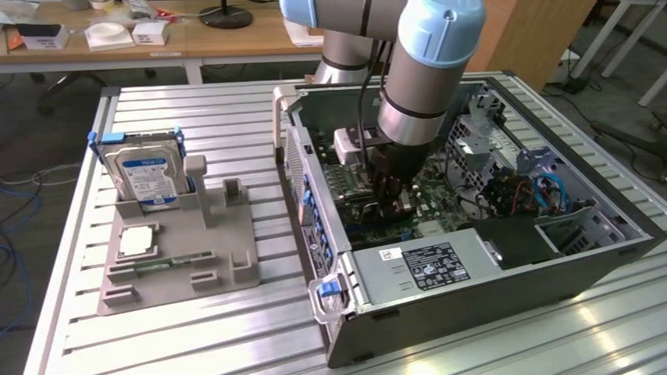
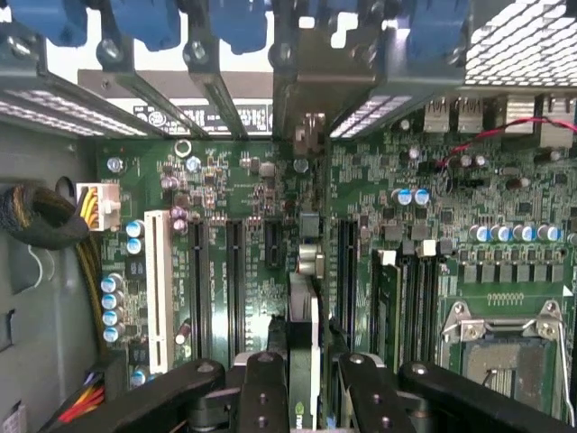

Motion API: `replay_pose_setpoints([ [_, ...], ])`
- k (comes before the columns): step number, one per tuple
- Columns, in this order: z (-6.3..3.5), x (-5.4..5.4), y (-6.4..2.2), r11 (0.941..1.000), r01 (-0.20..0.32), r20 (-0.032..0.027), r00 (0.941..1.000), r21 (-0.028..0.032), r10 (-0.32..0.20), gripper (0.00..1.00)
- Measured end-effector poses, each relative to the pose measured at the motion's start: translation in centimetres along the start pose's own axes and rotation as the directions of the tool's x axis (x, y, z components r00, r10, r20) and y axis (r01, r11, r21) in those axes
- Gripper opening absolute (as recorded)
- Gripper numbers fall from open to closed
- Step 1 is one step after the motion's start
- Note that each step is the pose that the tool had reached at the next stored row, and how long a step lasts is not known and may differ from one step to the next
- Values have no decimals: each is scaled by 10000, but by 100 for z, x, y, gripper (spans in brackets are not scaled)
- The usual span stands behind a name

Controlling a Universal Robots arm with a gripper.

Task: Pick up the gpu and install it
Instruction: 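Insert the gpu into the slot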

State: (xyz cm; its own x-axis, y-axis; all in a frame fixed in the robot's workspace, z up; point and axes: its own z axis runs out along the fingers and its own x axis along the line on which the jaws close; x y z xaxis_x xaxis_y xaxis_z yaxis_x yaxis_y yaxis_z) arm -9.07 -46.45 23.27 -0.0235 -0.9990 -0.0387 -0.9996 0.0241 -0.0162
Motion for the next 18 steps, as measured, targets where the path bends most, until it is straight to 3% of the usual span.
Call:
replay_pose_setpoints([
  [12,-4,0,0,10000,0,-4,10000,0,0,27],
  [18,-55,-1,0,10000,0,-6,10000,14,0,28],
])
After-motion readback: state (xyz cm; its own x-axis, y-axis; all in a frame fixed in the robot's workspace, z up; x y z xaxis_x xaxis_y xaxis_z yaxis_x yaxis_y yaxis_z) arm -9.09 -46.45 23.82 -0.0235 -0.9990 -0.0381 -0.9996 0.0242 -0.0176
